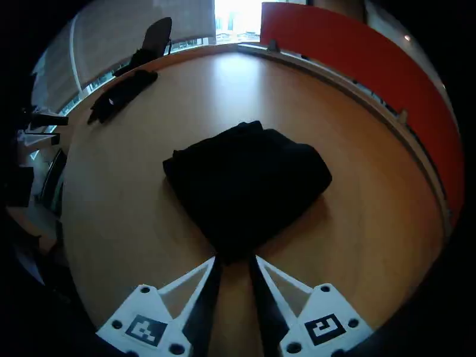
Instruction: Fold towel
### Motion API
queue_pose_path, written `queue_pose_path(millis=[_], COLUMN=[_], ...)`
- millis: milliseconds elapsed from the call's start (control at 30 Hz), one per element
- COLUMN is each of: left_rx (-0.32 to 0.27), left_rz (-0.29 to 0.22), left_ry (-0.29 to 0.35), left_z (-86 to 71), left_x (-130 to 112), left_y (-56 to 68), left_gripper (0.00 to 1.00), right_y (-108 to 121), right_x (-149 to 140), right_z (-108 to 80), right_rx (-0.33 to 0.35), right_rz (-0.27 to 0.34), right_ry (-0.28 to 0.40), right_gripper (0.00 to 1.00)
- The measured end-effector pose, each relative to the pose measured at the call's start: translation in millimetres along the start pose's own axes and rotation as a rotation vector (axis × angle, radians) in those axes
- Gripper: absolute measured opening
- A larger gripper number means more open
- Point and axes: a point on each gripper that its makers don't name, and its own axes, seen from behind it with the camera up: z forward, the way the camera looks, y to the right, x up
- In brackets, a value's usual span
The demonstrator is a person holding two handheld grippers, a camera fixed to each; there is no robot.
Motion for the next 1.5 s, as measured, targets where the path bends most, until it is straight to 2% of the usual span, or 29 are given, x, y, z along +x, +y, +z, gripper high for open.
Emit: queue_pose_path(millis=[167,267,333,667,933,1233,1500], left_rx=[0.001,0.001,0.000,-0.002,-0.007,-0.024,-0.037], left_rz=[0.000,0.000,0.000,0.002,0.011,0.021,0.029], left_ry=[-0.001,-0.001,0.000,0.000,0.009,0.038,0.061], left_z=[-0.1,-0.3,-0.6,-1.8,-1.3,-1.0,-1.2], left_x=[-0.6,-0.6,-0.6,-1.7,2.1,16.2,29.4], left_y=[-1.2,-1.6,-1.6,-3.1,-3.1,0.9,3.9], left_gripper=[0.91,0.91,0.91,0.92,0.91,0.91,0.92], right_y=[0.1,0.1,1.4,6.8,22.3,43.3,63.9], right_x=[-1.2,-1.9,-1.9,14.1,58.1,115.1,156.7], right_z=[0.6,-0.3,-0.9,-12.3,-35.3,-67.3,-103.3], right_rx=[-0.005,-0.007,-0.014,-0.029,-0.057,-0.094,-0.129], right_rz=[-0.002,-0.005,-0.008,-0.018,-0.041,-0.094,-0.114], right_ry=[0.001,0.001,0.002,0.029,0.099,0.184,0.256], right_gripper=[0.24,0.11,0.06,0.05,0.05,0.05,0.05])
